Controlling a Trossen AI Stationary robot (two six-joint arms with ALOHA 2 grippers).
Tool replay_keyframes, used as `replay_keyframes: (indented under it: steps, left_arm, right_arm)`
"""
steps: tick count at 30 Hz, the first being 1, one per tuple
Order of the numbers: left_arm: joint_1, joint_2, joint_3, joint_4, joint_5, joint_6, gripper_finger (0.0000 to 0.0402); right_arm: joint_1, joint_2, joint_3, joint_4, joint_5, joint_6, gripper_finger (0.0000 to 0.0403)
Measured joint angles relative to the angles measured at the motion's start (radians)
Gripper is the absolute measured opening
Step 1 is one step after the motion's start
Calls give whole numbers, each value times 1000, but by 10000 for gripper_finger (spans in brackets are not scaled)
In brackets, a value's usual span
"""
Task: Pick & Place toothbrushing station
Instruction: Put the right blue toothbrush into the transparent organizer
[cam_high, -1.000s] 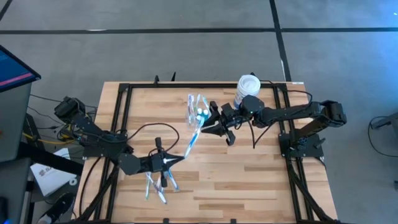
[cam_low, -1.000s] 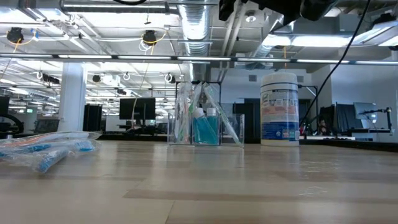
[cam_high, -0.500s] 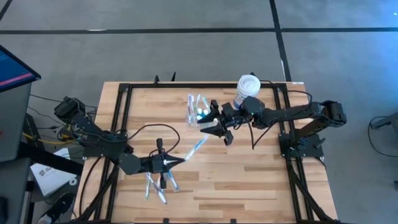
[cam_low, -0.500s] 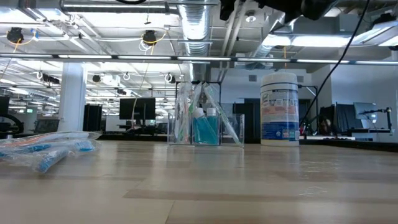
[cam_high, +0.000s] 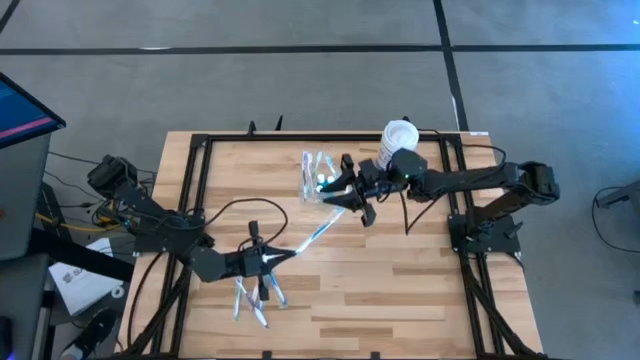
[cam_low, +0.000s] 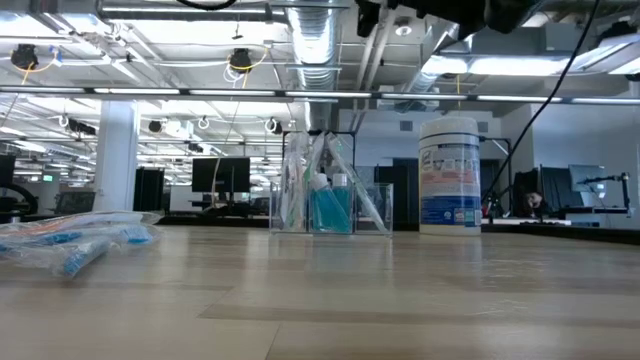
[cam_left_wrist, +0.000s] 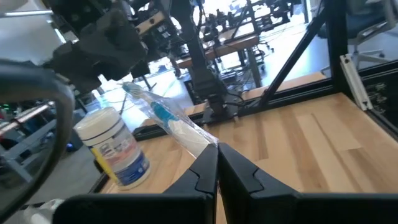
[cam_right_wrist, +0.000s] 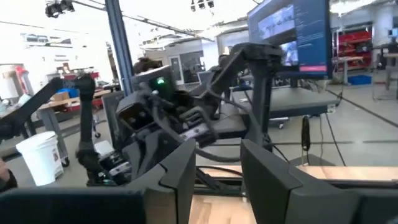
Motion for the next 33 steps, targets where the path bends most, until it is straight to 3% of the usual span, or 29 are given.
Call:
replay_keyframes:
  steps: [8,15,22,33]
  left_arm:
    - [-107,-16,0,8,-265,80,0]
    - [-122,-42,0,39,-271,138,0]
    - [-112,-43,0,170,-267,296,0]
    - [-106,-43,0,221,-159,339,0]
  right_arm:
    - [-93,-15,0,14,-173,132,134]
    - [-89,-14,0,14,-176,135,145]
    - [-84,-14,0,14,-176,135,144]
    - [-87,-14,0,31,-154,130,145]
